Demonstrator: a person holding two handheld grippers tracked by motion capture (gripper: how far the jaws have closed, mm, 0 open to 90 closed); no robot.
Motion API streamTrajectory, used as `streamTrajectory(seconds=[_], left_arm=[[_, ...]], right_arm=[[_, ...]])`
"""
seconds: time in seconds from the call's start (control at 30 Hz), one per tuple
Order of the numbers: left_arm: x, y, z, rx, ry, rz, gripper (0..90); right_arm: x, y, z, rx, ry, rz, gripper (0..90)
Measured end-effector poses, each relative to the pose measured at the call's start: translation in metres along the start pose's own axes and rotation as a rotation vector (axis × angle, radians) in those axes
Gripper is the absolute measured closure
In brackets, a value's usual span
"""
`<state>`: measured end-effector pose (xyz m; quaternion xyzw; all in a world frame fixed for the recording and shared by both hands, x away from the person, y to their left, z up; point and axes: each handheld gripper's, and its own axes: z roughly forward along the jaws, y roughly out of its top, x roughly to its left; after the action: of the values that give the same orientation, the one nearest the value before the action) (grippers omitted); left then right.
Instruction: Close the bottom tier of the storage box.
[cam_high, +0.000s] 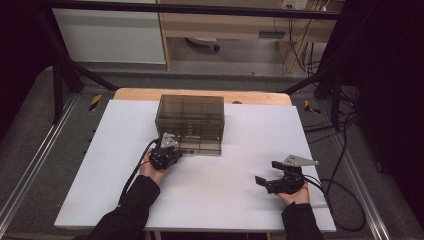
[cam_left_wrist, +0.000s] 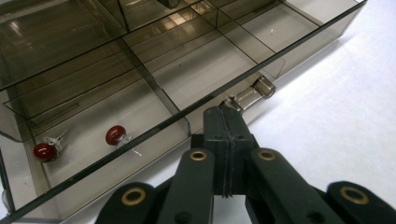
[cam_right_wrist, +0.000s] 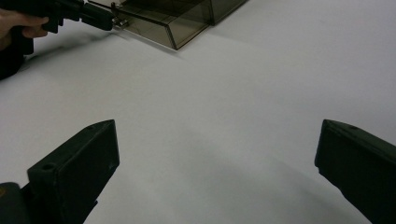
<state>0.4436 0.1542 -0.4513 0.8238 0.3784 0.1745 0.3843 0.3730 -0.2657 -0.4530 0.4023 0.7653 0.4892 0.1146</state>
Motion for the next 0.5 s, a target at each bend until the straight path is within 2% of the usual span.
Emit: streamTrajectory(seconds=[0.5], left_arm=[[0.0028,0.0036,0.0044,0.0,0.01,0.003,89.7]], right_arm=[[-0.0002,0.0,-0.0002,-0.001,-0.001,-0.002,0.5]])
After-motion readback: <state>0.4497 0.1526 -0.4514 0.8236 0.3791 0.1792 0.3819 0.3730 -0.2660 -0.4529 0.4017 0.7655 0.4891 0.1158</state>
